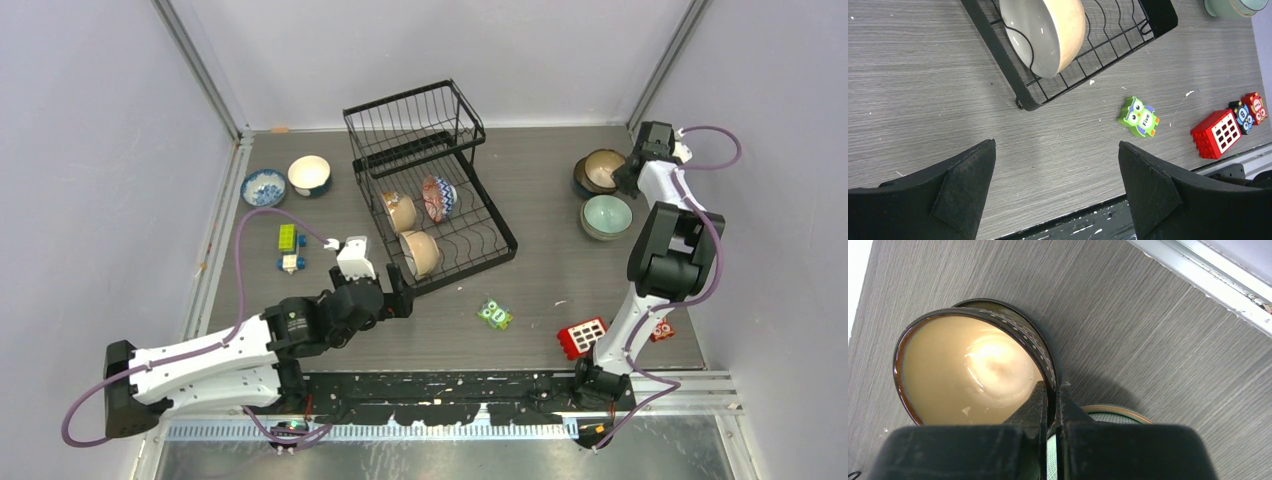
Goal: Unload the bowls from the dish rack
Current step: Place the bowl with the bowl.
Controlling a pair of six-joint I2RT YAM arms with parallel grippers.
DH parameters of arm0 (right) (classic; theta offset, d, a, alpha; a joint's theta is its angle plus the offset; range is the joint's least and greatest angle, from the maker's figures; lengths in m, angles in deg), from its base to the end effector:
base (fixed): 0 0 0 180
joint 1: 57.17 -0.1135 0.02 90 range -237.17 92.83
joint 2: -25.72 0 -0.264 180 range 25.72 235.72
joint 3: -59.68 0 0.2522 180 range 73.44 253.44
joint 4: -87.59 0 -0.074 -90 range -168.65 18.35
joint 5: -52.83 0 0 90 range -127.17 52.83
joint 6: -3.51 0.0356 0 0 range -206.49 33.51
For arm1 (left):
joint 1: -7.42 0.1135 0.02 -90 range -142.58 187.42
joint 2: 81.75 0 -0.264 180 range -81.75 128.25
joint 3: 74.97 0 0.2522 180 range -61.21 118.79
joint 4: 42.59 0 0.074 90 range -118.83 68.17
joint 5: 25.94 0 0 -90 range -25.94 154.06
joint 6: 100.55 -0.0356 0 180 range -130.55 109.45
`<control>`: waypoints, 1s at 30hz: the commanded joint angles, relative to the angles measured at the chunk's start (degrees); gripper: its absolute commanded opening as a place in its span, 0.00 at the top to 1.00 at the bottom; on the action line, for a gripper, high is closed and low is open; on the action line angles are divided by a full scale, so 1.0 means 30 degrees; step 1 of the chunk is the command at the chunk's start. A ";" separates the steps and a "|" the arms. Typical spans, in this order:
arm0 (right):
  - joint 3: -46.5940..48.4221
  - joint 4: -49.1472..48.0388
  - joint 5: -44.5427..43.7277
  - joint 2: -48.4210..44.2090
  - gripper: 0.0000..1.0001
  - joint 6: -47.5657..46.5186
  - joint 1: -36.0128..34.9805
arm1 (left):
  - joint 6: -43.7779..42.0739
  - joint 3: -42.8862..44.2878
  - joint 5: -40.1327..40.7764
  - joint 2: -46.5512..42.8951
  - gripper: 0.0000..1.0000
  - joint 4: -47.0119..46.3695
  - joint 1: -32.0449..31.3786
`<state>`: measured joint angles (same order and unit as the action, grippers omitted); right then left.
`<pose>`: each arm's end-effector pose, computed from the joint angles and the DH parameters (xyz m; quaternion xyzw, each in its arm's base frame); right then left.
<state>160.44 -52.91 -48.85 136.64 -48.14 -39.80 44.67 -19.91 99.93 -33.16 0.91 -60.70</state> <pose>0.4111 -0.1361 0.2326 0.4674 0.8092 -0.0315 0.3547 0.0857 -0.1575 0.2780 -0.0408 0.8616 -0.2427 0.4440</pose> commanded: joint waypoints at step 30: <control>0.2295 -0.1160 0.0809 0.1177 0.82 0.0840 0.0088 | 0.0431 0.0208 0.0289 0.0940 0.06 -0.1439 0.0373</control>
<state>163.37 -53.33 -47.04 140.64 -47.07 -39.80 44.98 -19.91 99.89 -30.20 -0.84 -60.00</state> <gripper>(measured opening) 0.149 0.937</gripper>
